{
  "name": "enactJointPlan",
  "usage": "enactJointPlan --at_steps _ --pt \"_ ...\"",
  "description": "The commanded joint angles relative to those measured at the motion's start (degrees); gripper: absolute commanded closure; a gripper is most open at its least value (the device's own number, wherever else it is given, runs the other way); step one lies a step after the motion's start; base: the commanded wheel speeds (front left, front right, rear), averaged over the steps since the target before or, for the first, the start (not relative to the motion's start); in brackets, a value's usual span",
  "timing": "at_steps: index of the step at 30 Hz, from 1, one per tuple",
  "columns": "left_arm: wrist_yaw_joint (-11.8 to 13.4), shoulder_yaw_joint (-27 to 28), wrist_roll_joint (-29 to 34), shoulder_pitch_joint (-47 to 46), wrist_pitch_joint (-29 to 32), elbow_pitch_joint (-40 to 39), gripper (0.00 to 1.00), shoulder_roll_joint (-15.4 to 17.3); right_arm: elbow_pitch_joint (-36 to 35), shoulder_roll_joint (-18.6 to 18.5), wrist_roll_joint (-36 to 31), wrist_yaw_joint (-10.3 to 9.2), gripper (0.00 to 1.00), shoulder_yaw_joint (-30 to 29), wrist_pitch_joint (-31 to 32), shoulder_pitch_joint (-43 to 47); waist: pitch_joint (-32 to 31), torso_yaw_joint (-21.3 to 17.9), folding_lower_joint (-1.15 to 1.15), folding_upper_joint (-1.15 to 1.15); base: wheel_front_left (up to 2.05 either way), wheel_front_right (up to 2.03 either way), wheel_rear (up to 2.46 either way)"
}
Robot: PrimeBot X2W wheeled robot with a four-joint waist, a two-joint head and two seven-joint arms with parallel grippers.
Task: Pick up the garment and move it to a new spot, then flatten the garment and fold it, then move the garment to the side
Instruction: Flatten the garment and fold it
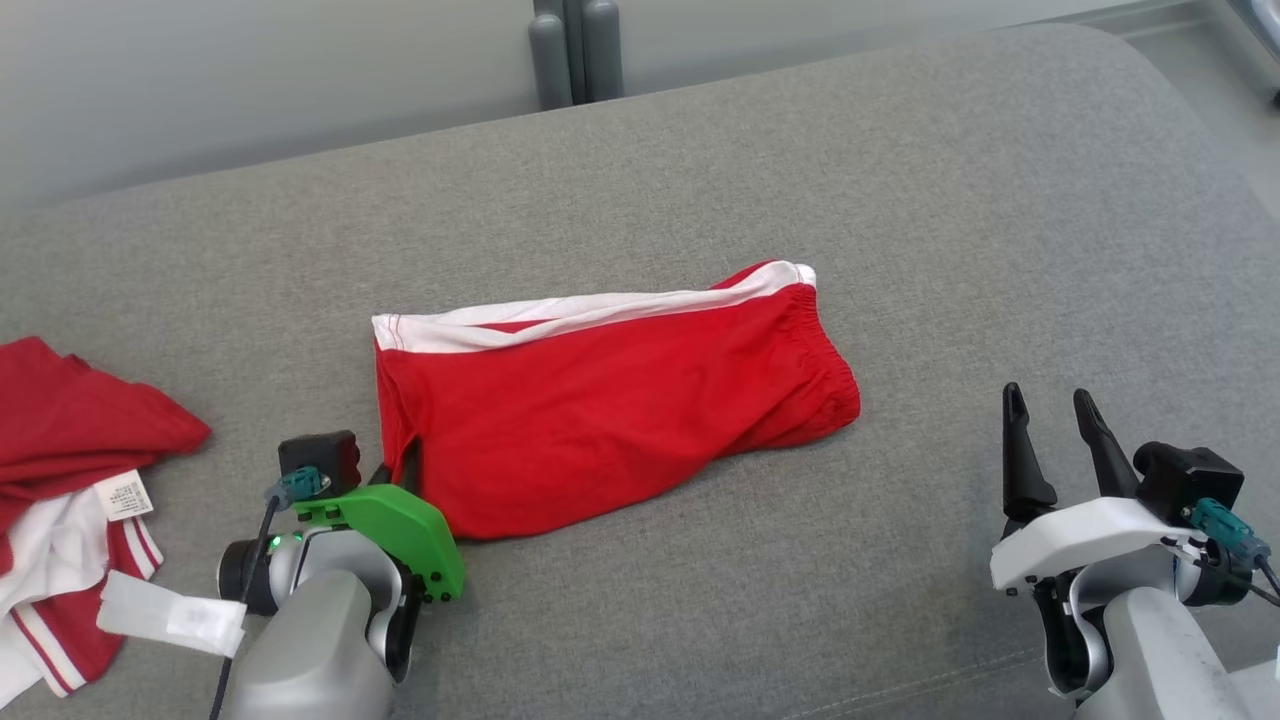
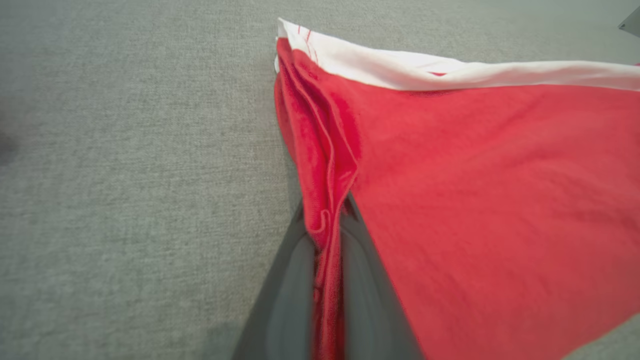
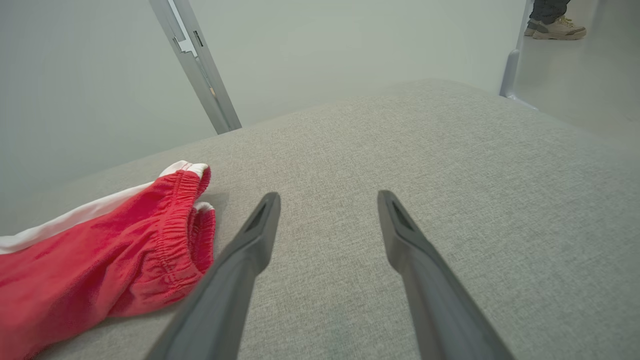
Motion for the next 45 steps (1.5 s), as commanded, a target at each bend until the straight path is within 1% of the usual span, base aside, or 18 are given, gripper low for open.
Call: enactJointPlan --at_steps 1,3,5,6,7,8,13,14,18,21,25,28,32,35,38,40,45 --pt "0.6 0.5 -0.2 2.2 -0.1 -0.9 1.00 -0.1 0.1 -0.1 -0.1 -0.06 0.00 0.0 -0.2 0.7 -2.2 2.1 0.00 0.00 0.00 0.00 0.00" --pt "1.3 0.9 0.2 3.8 -0.2 -2.9 1.00 -0.2 0.3 -0.1 -0.2 -0.06 0.00 0.3 -0.2 1.2 -2.6 2.6 0.00 0.00 0.00 0.00 0.00" --pt "1.3 1.6 0.6 5.3 -0.2 -5.4 1.00 -0.3 0.4 -0.1 0.4 -0.06 0.00 0.5 -0.2 1.1 -2.8 2.9 0.00 0.00 0.00 0.00 0.00" --pt "1.9 1.8 1.1 6.1 -0.2 -6.6 0.68 -0.3 0.5 -0.1 0.5 -0.06 0.00 0.8 -0.2 1.0 -2.9 3.1 0.00 0.00 0.00 0.00 0.00" --pt "2.2 2.2 1.4 6.9 -0.2 -8.0 0.19 -0.3 0.5 -0.1 0.6 -0.06 0.00 1.1 -0.2 1.0 -3.1 3.4 0.00 0.00 0.00 0.00 0.00" --pt "2.5 2.4 2.0 7.7 -0.2 -9.3 0.00 -0.3 0.5 -0.1 0.7 -0.06 0.00 1.5 -0.2 1.0 -3.3 3.6 0.00 0.00 0.00 0.00 0.00" --pt "4.2 4.4 5.8 11.6 -0.1 -17.4 0.00 0.3 0.4 -0.1 0.5 -0.06 0.00 3.7 -0.2 0.0 -3.9 5.5 0.00 0.00 0.00 0.00 0.00" --pt "4.2 4.4 5.8 11.6 -0.1 -17.4 0.00 0.3 0.4 -0.1 0.5 -0.06 0.00 3.7 -0.2 0.0 -3.9 5.5 0.00 0.00 0.00 0.00 0.00" --pt "5.0 5.7 9.6 14.8 -0.1 -23.9 0.00 0.4 1.3 -0.1 0.0 -0.06 0.00 4.7 -0.2 -1.4 -4.2 8.3 0.00 0.00 0.00 0.00 0.00" --pt "4.6 6.3 12.2 17.4 -0.1 -29.0 0.00 0.2 2.7 -0.1 -0.9 -0.06 0.00 4.9 -0.2 -2.2 -4.3 10.9 0.00 0.00 0.00 0.00 0.00" --pt "4.2 7.2 14.7 20.3 -0.1 -33.6 0.00 -0.2 4.9 -0.1 -1.8 -0.06 0.00 3.5 -0.2 -3.2 -4.5 14.4 0.00 0.00 0.00 0.00 0.00" --pt "3.7 7.6 15.6 22.0 -0.1 -34.9 0.00 -0.3 6.6 -0.1 -2.7 -0.06 0.00 2.0 -0.2 -3.7 -4.5 16.8 0.00 0.00 0.00 0.00 0.00" --pt "2.8 7.9 16.6 23.2 -0.1 -35.8 0.00 -0.5 9.8 -0.1 -3.1 -0.06 0.00 -2.2 -0.2 -4.4 -3.7 19.6 0.00 0.00 0.00 0.00 0.00" --pt "1.8 8.2 16.4 23.7 -0.1 -36.5 0.00 -0.7 11.5 -0.2 -4.6 -0.06 0.00 -4.3 -0.2 -5.7 -2.6 21.2 0.00 0.00 0.00 0.00 0.00" --pt "1.6 8.3 17.0 23.4 -0.1 -37.2 0.00 -0.8 13.3 -0.3 -5.5 -0.06 0.00 -5.6 -0.2 -6.6 -1.5 22.3 0.00 0.00 0.00 0.00 0.00" --pt "1.7 8.3 17.3 23.2 -0.1 -37.8 0.00 -0.9 14.9 -0.3 -4.9 -0.06 0.00 -6.5 -0.2 -7.4 -0.9 22.8 0.00 0.00 0.00 0.00 0.00" --pt "1.3 7.8 17.0 23.1 -0.1 -38.7 0.00 -0.9 19.0 -0.7 -5.3 -0.06 0.00 -7.5 -0.2 -8.7 0.0 23.3 0.00 0.00 0.00 0.00 0.00"
